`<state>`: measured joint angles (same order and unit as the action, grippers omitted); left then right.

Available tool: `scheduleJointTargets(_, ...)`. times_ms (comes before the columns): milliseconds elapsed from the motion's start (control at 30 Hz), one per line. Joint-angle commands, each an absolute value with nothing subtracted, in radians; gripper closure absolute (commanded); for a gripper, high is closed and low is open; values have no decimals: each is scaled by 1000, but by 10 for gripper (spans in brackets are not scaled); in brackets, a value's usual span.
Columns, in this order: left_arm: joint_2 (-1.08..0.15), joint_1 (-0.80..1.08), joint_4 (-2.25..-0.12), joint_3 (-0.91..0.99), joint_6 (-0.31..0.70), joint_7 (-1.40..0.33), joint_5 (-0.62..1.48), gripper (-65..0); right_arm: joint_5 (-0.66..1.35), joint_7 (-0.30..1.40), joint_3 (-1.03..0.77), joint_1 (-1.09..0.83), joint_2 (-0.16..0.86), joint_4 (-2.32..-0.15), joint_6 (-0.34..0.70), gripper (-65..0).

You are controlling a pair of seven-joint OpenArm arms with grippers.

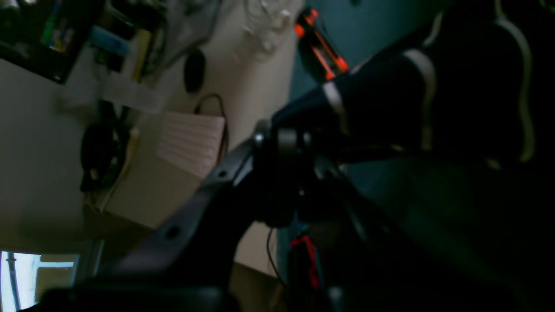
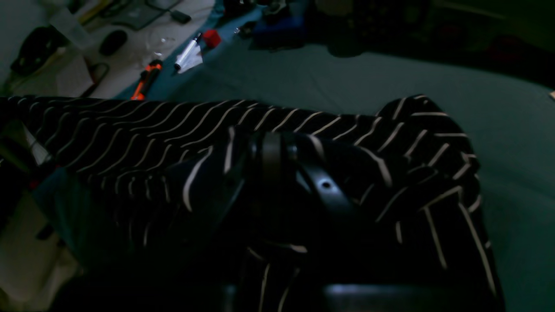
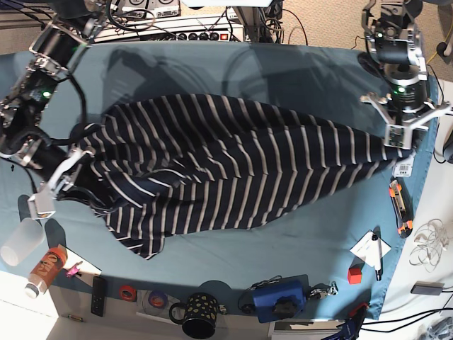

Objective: Layout the t-shirt on the table in an organized manner, then fold the t-shirt properly
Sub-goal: 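Lift the shirt with both grippers and swing it across the table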

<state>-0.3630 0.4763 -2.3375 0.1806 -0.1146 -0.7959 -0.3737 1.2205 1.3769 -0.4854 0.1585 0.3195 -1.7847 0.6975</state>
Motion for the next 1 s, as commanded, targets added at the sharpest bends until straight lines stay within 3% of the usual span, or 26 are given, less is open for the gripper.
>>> scheduleJointTargets(0,-372,477,-2356,204,-122,-754,-362,0,1210,1315,-492,186,323,-1798,698,0)
scheduleJointTargets(167,-371,469,-2356,252,27,-653,-152,0,1030,1214,-491,236,299,-1798,698,0)
scheduleJointTargets(333,-371,360,-2227,251,34,-610,-63,0,855,1119,-490,330,299,-1758,698,0)
scheduleJointTargets(600,-368,51,-1909,251,180,-557,138,0,782,1026,-397,628,299,-1305,698,0)
scheduleJointTargets(733,-369,-146,-1731,224,212,-557,196,0,613,898,-298,795,299,-1075,698,0)
scheduleJointTargets(867,-369,-369,-1538,153,220,-548,195,0,414,696,-199,972,299,-898,612,0)
scheduleJointTargets(967,-375,-552,-1413,111,276,-561,196,0,368,670,-162,1119,299,-856,575,0)
